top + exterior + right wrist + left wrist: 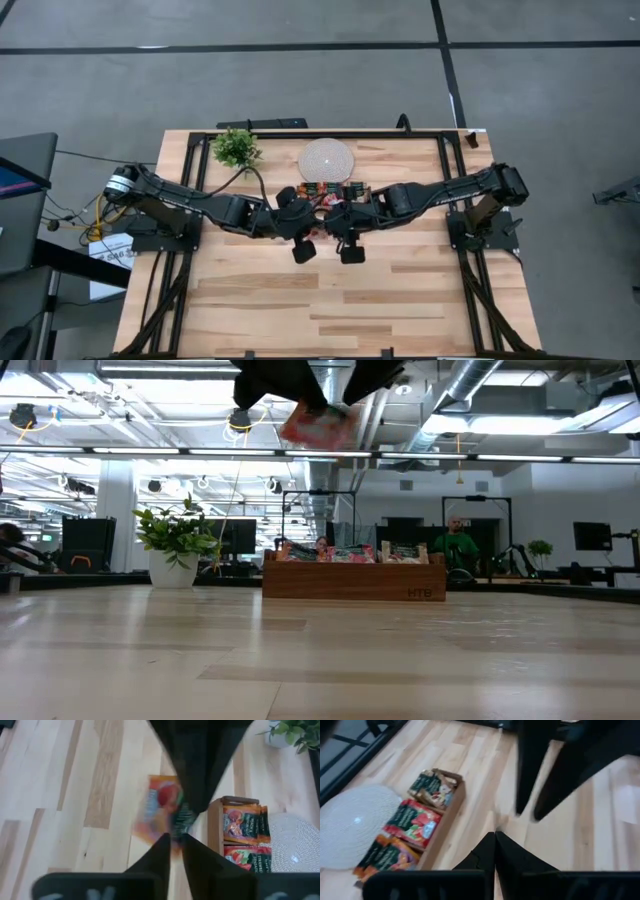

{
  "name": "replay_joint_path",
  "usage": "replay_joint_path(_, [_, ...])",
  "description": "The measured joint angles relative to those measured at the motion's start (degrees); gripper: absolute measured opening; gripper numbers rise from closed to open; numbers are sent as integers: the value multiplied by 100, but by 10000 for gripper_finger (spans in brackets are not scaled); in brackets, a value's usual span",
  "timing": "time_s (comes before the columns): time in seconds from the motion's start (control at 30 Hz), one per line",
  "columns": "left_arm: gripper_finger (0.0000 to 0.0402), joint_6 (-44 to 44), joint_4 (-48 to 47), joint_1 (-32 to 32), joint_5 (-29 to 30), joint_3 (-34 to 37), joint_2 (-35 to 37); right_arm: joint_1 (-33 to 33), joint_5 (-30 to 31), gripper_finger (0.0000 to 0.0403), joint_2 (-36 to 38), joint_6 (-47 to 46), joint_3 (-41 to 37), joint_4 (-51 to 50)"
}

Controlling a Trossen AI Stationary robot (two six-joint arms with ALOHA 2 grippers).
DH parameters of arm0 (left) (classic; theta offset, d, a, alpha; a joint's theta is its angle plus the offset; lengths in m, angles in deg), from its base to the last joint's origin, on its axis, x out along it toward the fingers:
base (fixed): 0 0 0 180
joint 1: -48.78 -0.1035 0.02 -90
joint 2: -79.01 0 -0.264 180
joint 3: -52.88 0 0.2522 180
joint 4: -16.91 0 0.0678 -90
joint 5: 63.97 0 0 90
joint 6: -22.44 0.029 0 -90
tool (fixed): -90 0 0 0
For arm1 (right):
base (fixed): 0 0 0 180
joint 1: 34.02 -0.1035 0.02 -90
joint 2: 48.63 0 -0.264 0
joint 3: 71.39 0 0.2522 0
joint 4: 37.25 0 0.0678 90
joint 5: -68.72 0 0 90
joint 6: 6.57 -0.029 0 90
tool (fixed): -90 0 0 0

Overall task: Pick & Place Tea
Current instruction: Put the orange tea bag into the left section of the wooden organizer

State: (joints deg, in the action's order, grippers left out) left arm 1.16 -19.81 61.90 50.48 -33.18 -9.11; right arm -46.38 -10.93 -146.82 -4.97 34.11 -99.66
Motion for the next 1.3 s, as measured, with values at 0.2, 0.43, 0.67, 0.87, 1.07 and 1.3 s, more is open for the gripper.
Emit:
replay_joint_path(0.2, [0,-61,-232,0,263,2,0,50,158,102,194,-141,0,-644])
replay_joint_path(0.43, [0,-103,-361,-142,735,161,4,-3,463,112,646,-517,-357,-1164])
replay_joint_path(0.67, [0,35,527,-551,670,797,4,-271,458,109,1401,-1019,-1706,-616])
replay_joint_path(0.87, [0,269,1320,-1181,161,1297,4,-541,458,109,2076,-1717,-2757,-167])
replay_joint_path(1.07, [0,409,2060,-1805,-255,1771,4,-701,465,109,2454,-2111,-3152,-139])
replay_joint_path(1.3, [0,522,2349,-2243,-682,1886,2,-702,500,109,2500,-1843,-3163,-128])
